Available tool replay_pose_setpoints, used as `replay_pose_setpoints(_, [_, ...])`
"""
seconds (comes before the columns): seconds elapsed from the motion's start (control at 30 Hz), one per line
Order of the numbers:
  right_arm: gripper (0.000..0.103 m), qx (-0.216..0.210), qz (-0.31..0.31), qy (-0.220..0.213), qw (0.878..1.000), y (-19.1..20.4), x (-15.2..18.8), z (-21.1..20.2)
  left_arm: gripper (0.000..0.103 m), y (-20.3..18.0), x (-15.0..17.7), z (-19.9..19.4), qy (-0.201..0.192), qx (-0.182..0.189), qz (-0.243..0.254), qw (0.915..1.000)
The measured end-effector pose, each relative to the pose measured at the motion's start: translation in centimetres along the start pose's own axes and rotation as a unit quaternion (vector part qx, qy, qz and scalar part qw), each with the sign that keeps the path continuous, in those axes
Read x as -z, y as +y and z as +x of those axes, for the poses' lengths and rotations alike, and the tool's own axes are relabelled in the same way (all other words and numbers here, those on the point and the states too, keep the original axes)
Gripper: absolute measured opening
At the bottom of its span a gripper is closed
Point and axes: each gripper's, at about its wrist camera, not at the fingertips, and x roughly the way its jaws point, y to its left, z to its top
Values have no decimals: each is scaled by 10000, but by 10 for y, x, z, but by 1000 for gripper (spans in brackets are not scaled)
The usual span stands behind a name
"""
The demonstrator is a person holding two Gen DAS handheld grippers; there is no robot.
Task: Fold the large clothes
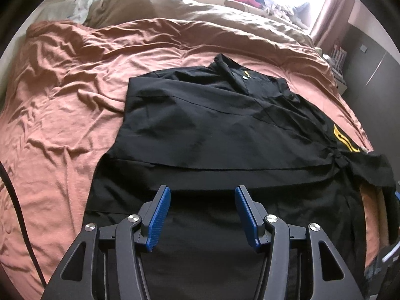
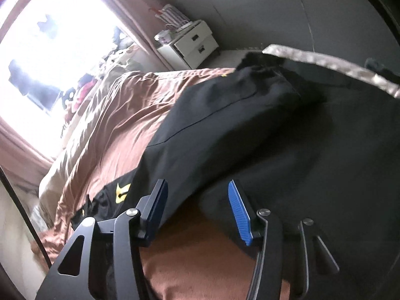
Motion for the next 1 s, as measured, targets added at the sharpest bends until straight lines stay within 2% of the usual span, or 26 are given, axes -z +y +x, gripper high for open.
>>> replay_pose_setpoints(0.23, [47, -151, 378, 25, 9992, -17, -11, 17, 56, -12, 0, 6, 82, -145, 147, 9998])
replay_pose_setpoints(0.27, [44, -152, 396, 8, 9991, -18, -14, 20, 56, -14, 0, 7, 91, -157, 174, 9997])
replay_pose_setpoints(0.33, [25, -141, 420, -26, 9990, -19, -19, 24, 56, -15, 0, 9, 111, -186, 212, 9995])
replay_pose_setpoints(0.4, [12, -217, 342, -116, 9991, -16, -23, 21, 56, -16, 0, 11, 115, -194, 232, 9995])
replay_pose_setpoints(0.47, [5, -299, 177, -264, 9990, -7, -27, 17, 56, -16, 0, 11, 101, -181, 221, 9995])
replay_pose_setpoints(0.67, [1, -752, -668, -684, 9926, 65, -24, -27, 56, -13, 1, 8, 51, -94, 163, 9998])
replay_pose_setpoints(1.0, [1, -1604, -1842, -696, 9672, 212, 27, -75, 56, 25, 11, -31, -252, -36, -49, 9997])
